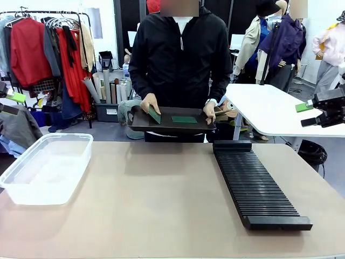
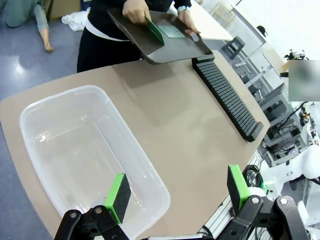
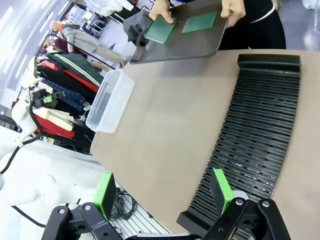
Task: Sort PCBs into racks and boxes based on the side picked up.
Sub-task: Pick up the Blank PCB handed by the Human.
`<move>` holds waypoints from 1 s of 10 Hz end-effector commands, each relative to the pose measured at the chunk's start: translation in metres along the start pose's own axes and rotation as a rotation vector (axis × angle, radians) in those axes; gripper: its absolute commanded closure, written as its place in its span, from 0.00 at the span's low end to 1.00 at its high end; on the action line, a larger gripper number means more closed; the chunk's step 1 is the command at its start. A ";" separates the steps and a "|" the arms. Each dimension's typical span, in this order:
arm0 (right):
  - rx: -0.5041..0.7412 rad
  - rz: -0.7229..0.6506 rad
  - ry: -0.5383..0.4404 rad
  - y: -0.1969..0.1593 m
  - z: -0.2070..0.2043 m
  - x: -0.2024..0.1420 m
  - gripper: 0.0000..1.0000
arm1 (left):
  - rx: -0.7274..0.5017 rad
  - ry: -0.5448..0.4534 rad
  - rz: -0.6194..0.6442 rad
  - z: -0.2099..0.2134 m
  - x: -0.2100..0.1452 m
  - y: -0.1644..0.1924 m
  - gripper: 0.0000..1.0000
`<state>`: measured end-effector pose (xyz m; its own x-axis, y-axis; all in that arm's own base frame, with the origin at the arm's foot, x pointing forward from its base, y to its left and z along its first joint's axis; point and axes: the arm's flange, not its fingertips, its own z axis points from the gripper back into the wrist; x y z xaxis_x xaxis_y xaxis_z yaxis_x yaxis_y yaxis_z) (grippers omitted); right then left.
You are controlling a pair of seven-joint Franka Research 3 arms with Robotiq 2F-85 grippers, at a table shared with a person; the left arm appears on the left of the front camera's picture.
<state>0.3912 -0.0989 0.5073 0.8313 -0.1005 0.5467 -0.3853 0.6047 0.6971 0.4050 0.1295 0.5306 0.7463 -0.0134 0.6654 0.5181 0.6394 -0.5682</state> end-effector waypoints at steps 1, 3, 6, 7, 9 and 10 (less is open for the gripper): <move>0.003 -0.005 -0.001 0.001 -0.001 0.000 0.00 | 0.002 -0.005 0.000 0.000 0.001 -0.001 0.00; 0.003 -0.005 -0.001 0.001 -0.001 0.000 0.00 | 0.002 -0.005 0.000 0.000 0.001 -0.001 0.00; 0.003 -0.005 -0.001 0.001 -0.001 0.000 0.00 | 0.002 -0.005 0.000 0.000 0.001 -0.001 0.00; 0.003 -0.005 -0.001 0.001 -0.001 0.000 0.00 | 0.002 -0.005 0.000 0.000 0.001 -0.001 0.00; 0.003 -0.005 -0.001 0.001 -0.001 0.000 0.00 | 0.002 -0.005 0.000 0.000 0.001 -0.001 0.00; 0.003 -0.005 -0.001 0.001 -0.001 0.000 0.00 | 0.002 -0.005 0.000 0.000 0.001 -0.001 0.00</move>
<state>0.3911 -0.0991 0.5073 0.8314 -0.1007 0.5465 -0.3850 0.6048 0.6971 0.4050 0.1295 0.5306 0.7463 -0.0135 0.6654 0.5181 0.6394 -0.5681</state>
